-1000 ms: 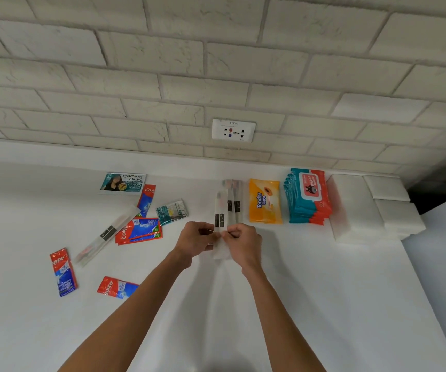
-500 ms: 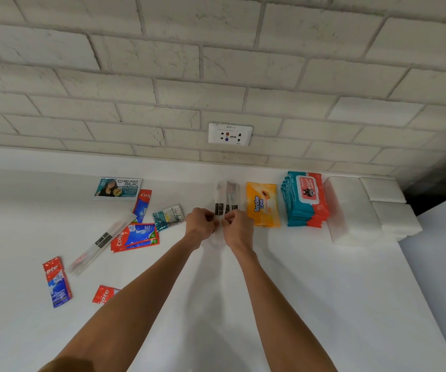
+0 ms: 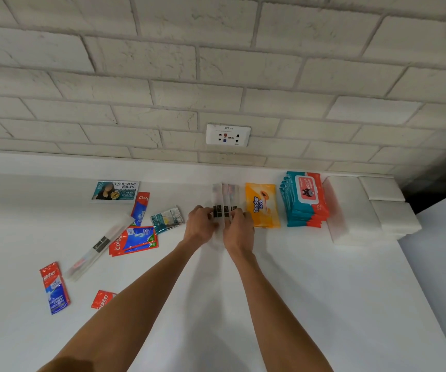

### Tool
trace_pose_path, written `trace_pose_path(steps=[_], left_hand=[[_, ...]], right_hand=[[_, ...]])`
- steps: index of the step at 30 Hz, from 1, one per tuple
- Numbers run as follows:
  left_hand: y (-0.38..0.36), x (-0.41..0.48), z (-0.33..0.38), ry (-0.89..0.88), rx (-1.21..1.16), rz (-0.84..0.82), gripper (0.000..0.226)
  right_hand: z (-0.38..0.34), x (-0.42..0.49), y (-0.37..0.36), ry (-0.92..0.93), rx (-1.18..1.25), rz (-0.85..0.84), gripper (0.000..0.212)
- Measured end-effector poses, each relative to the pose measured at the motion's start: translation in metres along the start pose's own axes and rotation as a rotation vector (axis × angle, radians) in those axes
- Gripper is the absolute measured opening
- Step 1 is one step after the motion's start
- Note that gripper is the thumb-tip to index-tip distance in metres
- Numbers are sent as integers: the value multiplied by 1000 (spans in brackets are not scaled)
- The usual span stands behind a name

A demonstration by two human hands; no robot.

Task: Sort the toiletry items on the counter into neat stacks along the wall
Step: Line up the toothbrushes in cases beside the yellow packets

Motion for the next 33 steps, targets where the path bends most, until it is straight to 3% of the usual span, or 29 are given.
trace_pose_path(steps=[9, 19, 33], left_hand=[[-1, 7, 3, -23, 30, -29, 38], [-3, 9, 3, -22, 37, -35, 38], [-5, 11, 0, -14, 16, -49, 45]], right_hand=[[2, -5, -6, 29, -103, 4, 26], [2, -6, -1, 94, -199, 130, 28], [-1, 3, -4, 89, -39, 19, 25]])
Point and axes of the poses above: each hand's wrist, its own x-axis towards the middle knuckle, its own y-axis out of the back of the hand, z = x × y, the point moved 9 cm from there along x, towards the middle knuckle, and after that the axes turned 7 degrees about -y, right-handed, at the moved point
